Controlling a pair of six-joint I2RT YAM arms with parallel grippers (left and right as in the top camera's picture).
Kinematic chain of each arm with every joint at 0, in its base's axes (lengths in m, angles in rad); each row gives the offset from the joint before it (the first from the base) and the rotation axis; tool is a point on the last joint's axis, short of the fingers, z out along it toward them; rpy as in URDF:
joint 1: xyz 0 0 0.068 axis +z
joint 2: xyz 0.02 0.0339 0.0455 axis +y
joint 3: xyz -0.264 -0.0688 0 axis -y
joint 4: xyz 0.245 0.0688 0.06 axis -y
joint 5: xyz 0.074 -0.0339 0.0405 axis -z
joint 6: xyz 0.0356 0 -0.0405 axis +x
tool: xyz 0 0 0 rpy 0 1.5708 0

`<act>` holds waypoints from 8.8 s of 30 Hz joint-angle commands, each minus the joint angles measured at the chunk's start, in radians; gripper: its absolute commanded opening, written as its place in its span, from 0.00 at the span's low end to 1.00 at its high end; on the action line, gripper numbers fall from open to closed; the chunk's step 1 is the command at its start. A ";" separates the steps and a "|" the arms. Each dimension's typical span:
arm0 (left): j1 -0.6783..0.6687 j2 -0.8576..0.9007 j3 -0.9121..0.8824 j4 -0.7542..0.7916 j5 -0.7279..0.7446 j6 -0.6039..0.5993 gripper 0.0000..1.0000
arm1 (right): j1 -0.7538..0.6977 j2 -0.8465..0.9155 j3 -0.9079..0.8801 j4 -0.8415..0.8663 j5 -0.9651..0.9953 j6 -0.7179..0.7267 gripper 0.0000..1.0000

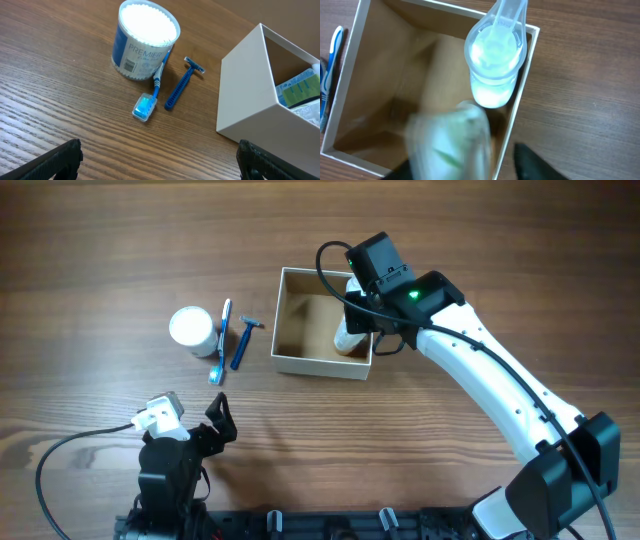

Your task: Pack container

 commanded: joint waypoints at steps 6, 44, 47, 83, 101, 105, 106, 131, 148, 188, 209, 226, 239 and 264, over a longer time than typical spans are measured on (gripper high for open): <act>0.007 -0.005 -0.002 0.003 0.012 -0.002 1.00 | -0.018 -0.242 0.026 -0.033 0.034 0.002 0.65; 0.007 0.198 0.240 0.068 0.048 -0.053 0.99 | -0.548 -0.328 0.014 -0.298 -0.071 0.058 1.00; 0.007 0.387 0.418 0.012 0.026 -0.019 1.00 | -0.548 -0.328 0.014 -0.297 -0.071 0.057 1.00; 0.154 1.775 1.230 -0.323 0.085 0.237 1.00 | -0.548 -0.328 0.014 -0.298 -0.071 0.058 1.00; 0.153 1.796 1.230 -0.301 0.087 0.239 0.79 | -0.548 -0.328 0.014 -0.297 -0.071 0.058 1.00; 0.153 1.796 1.230 -0.309 0.087 0.239 0.72 | -0.548 -0.328 0.014 -0.298 -0.071 0.057 1.00; 0.153 1.796 1.230 -0.311 0.087 0.239 0.71 | -0.548 -0.328 0.014 -0.297 -0.071 0.057 1.00; -0.170 1.492 1.417 -0.389 0.259 0.253 0.72 | -0.548 -0.328 0.014 -0.298 -0.071 0.057 1.00; -0.332 1.789 1.417 -0.238 0.205 0.291 0.75 | -0.548 -0.328 0.014 -0.297 -0.071 0.057 1.00; 0.022 1.690 1.387 -0.544 0.086 0.295 0.98 | -0.548 -0.328 0.014 -0.297 -0.071 0.057 1.00; 0.051 2.050 1.355 -0.412 0.085 0.317 0.58 | -0.548 -0.328 0.014 -0.298 -0.071 0.058 1.00; 0.051 2.058 1.260 -0.345 0.085 0.343 0.30 | -0.548 -0.328 0.014 -0.298 -0.071 0.057 1.00; 0.022 1.891 1.389 -0.520 0.079 0.335 0.04 | -0.548 -0.328 0.014 -0.298 -0.071 0.058 1.00; -0.326 1.820 1.415 -0.283 0.078 0.339 0.08 | -0.548 -0.328 0.014 -0.297 -0.071 0.057 1.00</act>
